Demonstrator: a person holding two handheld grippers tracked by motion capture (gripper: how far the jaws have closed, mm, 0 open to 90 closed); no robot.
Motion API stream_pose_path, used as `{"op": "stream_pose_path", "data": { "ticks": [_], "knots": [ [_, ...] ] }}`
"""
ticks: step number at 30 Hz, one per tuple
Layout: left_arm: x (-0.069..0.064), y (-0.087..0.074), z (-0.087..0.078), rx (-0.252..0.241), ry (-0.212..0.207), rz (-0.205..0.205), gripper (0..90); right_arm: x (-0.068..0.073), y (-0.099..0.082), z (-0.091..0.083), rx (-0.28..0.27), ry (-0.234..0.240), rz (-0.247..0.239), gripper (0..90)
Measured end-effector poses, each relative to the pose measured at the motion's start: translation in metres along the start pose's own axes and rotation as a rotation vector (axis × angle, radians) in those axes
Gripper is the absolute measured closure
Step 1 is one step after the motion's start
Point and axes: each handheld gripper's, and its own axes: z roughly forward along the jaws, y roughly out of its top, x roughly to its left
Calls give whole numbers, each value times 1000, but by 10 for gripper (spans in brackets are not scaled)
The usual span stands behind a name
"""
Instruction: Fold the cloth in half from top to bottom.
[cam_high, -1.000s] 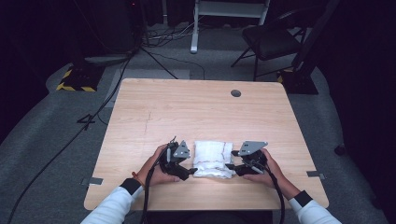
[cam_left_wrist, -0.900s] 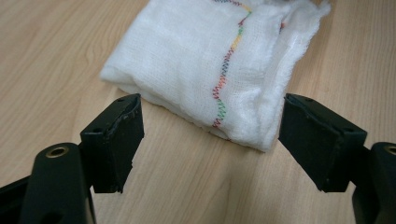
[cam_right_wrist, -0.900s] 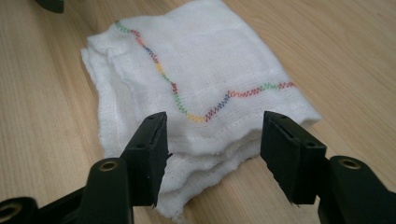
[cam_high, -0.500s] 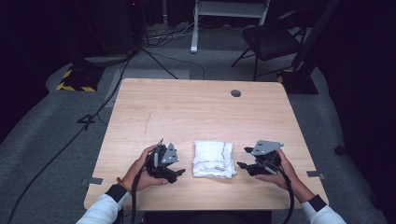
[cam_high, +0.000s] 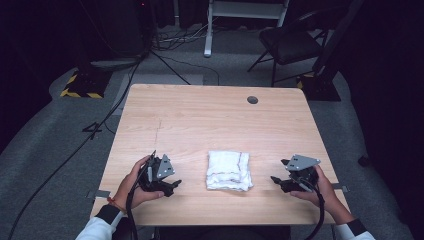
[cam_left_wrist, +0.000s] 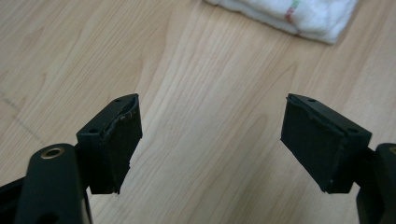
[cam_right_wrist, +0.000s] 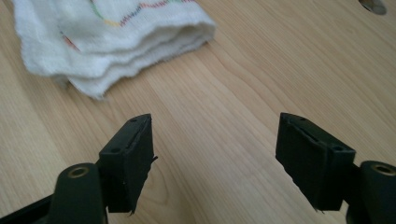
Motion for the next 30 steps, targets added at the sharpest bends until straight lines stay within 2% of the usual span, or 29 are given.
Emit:
{"op": "stream_pose_path", "data": {
  "ticks": [6, 10, 12, 16, 21, 25, 27, 28, 30],
  "knots": [
    [3, -13, 2, 18, 45, -16, 209, -9, -23, -8, 15, -32, 55, 266],
    [5, -23, 4, 12, 52, -35, 209, -15, -40, -15, 19, -52, 100, 259],
    [7, -28, 4, 5, 38, -49, 207, -19, -49, -18, 14, -57, 134, 257],
    [13, -41, 3, -19, 41, -90, 202, -26, -66, -24, 15, -72, 194, 251],
    [21, -56, 5, -25, 5, -143, 197, -36, -86, -29, -6, -75, 288, 247],
    [27, -69, 7, -21, -23, -206, 198, -40, -96, -29, -14, -69, 327, 242],
    [28, -73, 8, -3, -24, -234, 200, -41, -102, -27, -18, -65, 349, 242],
    [30, -76, 8, -8, -35, -252, 196, -41, -109, -25, -29, -66, 371, 235],
    [32, -80, 8, -23, -50, -277, 195, -42, -110, -26, -33, -69, 375, 236]
  ]
}}
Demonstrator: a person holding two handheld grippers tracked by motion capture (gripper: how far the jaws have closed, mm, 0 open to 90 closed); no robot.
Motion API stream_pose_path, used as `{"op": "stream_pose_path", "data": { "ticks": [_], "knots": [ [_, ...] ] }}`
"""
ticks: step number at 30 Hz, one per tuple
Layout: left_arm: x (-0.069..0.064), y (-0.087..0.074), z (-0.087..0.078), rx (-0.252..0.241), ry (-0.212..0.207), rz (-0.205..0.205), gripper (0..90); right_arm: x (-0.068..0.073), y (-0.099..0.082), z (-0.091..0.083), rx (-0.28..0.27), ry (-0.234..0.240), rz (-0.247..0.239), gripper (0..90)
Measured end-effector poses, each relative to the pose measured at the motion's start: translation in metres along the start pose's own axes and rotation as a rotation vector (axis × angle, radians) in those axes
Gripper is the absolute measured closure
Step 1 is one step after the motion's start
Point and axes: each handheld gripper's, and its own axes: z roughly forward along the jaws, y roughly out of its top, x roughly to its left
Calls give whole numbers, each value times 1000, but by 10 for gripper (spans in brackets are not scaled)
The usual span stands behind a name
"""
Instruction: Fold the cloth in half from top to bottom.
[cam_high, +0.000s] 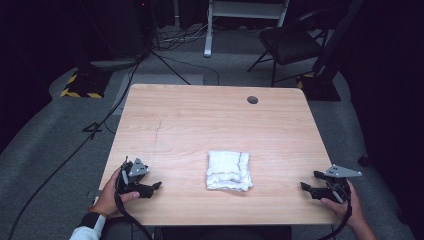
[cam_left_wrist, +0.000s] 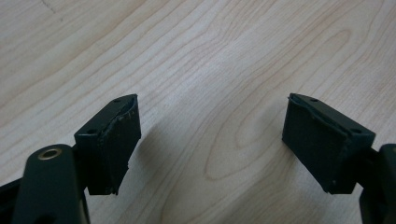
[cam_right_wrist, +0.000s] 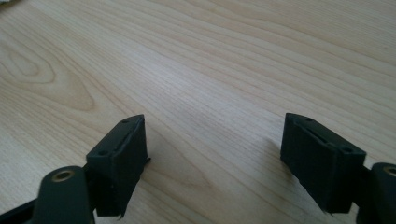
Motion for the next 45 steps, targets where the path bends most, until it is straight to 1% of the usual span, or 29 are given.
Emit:
{"op": "stream_pose_path", "data": {
  "ticks": [1, 2, 5, 7, 9, 11, 16, 45],
  "knots": [
    [1, -2, 0, -6, -8, -17, 195, 0, 0, 0, 2, -10, 5, 223],
    [2, -5, 0, -22, -15, -25, 194, -1, -1, 0, 1, -13, 8, 218],
    [2, -6, 0, -25, -15, -27, 190, -1, -2, 0, -11, -17, 16, 213],
    [2, -5, 0, -25, -6, -30, 184, -1, -2, 0, -11, -16, 17, 213],
    [2, -5, 1, -24, -2, -43, 170, 0, -2, 0, -11, -18, 18, 212],
    [2, -5, 1, -23, 2, -44, 157, 0, -2, 0, -11, -19, 20, 211],
    [1, -5, 1, -22, 7, -48, 156, 0, -2, 0, -11, -20, 21, 211],
    [1, -5, 1, -22, 4, -46, 155, 0, -2, 0, -11, -20, 20, 212]
  ]
}}
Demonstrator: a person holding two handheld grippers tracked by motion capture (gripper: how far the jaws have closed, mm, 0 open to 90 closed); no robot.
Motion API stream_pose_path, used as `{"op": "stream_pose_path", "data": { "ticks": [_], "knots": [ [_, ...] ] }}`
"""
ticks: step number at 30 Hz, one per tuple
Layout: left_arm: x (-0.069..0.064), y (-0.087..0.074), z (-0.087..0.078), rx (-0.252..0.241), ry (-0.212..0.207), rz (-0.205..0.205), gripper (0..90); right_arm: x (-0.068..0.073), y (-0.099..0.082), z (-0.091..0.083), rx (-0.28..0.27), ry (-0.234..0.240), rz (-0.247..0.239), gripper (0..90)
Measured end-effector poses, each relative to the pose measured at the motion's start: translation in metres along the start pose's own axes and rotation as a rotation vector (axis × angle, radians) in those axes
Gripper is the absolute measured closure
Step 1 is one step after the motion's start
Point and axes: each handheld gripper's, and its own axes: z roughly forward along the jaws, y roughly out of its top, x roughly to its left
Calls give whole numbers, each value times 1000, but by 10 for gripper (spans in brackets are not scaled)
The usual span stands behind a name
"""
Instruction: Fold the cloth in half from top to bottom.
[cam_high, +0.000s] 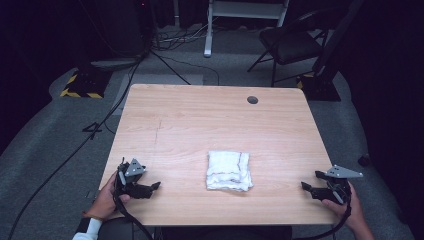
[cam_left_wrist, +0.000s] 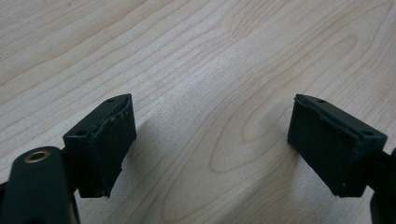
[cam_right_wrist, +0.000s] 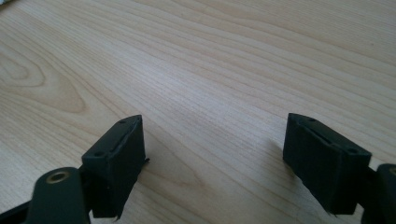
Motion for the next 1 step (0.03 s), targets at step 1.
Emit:
{"op": "stream_pose_path", "data": {
  "ticks": [1],
  "knots": [
    [0, 0, 0, 0, 0, 0, 155, 0, 0, 0, 0, 0, 0, 212]
  ]
}}
